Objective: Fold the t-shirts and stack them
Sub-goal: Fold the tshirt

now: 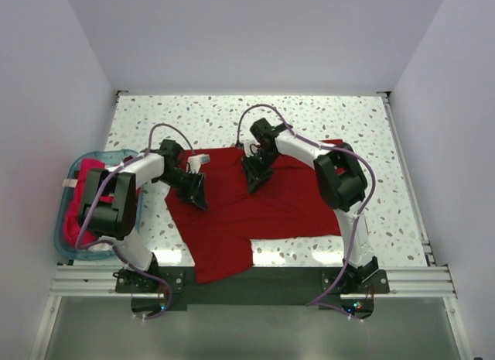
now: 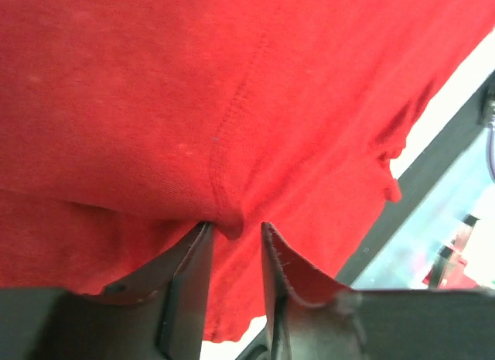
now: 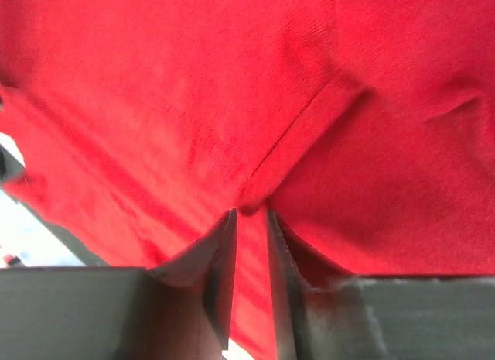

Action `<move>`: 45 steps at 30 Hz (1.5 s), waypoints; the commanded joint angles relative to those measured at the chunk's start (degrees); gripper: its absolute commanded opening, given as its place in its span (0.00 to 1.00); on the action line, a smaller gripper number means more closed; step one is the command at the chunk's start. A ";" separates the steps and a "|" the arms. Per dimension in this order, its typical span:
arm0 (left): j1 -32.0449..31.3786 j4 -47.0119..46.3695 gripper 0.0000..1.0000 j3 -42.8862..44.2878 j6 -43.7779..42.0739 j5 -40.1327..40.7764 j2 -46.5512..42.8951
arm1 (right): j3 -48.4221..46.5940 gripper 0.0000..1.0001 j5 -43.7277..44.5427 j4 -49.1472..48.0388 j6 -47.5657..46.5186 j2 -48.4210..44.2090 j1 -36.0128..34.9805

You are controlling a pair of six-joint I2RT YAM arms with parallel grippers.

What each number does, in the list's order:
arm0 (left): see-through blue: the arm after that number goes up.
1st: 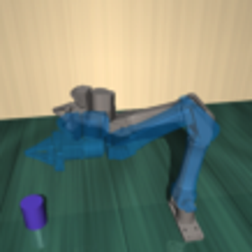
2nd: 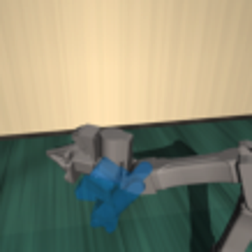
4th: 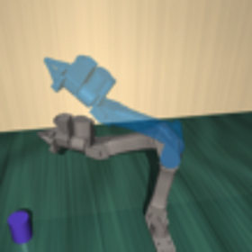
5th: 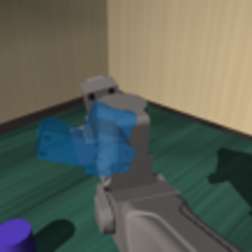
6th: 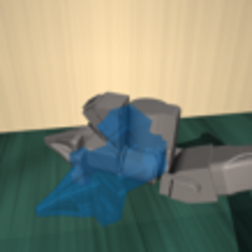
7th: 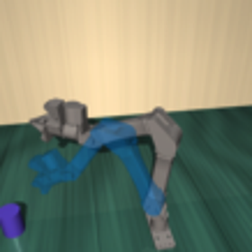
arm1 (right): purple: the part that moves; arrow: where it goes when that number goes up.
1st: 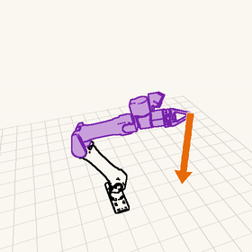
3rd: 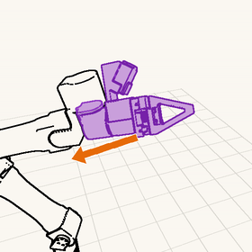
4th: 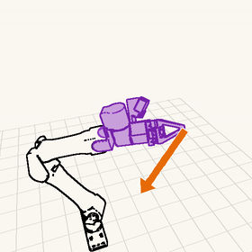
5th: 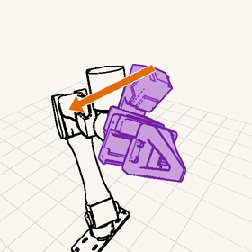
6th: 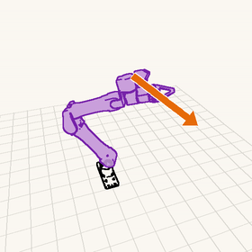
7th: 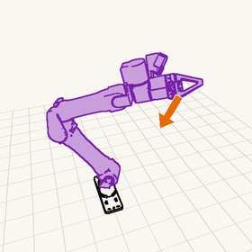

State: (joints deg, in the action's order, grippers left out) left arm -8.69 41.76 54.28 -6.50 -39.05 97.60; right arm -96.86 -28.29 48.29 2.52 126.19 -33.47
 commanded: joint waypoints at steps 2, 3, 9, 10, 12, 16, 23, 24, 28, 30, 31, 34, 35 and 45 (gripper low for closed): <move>2.53 2.10 0.39 5.12 -4.92 -4.72 -5.74 | -3.51 0.40 -5.45 6.02 -7.09 -5.94 3.66; 4.54 1.23 0.41 6.96 -4.92 -4.64 -6.80 | -3.51 0.49 -7.81 6.46 -7.79 -7.17 4.81; 6.93 -6.75 0.45 15.22 -1.77 6.42 -6.12 | -9.73 0.69 -11.35 11.99 -13.06 -10.35 15.71; 6.93 -7.91 0.45 15.94 -1.15 8.70 -5.15 | -10.45 0.68 -7.52 12.44 -13.68 -10.09 16.76; 6.93 -7.93 0.44 19.52 -0.01 14.40 -0.76 | -11.85 0.62 -4.59 13.31 -15.26 -8.25 20.01; 6.93 -7.92 0.41 23.50 1.23 18.39 6.79 | -14.32 0.50 5.85 12.35 -18.33 -5.08 24.94; 6.75 -8.80 0.40 26.93 0.44 23.39 12.43 | -12.13 0.40 17.38 4.37 -22.29 -2.36 29.78; 6.75 -9.06 0.40 27.19 0.35 24.01 13.05 | -11.43 0.40 19.57 3.57 -22.65 -2.01 29.96; 6.58 -8.98 0.37 28.86 0.18 27.70 17.52 | -10.28 0.38 25.56 -0.48 -24.66 1.59 30.31; 6.49 -8.71 0.36 30.78 -0.61 29.99 19.28 | -10.98 0.36 27.67 -0.92 -25.29 3.18 30.57; 6.49 -8.71 0.36 31.58 -0.70 30.86 21.12 | -11.16 0.36 29.33 -1.01 -25.46 4.40 30.66; 6.49 -8.80 0.33 35.53 -0.97 33.24 25.43 | -11.16 0.35 32.50 -2.67 -26.51 5.38 31.45; 6.49 -8.89 0.32 37.98 -1.40 33.77 26.66 | -11.25 0.35 33.12 -3.90 -26.87 5.90 31.89; 6.23 -7.65 0.29 57.24 -1.84 33.07 40.12 | -24.93 0.35 35.59 -7.25 -28.19 16.18 33.12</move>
State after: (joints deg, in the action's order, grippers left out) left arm -2.59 33.82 108.09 -6.72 -8.12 133.32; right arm -117.64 4.10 44.75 -24.12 137.25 -1.72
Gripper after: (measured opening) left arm 0.282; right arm 0.349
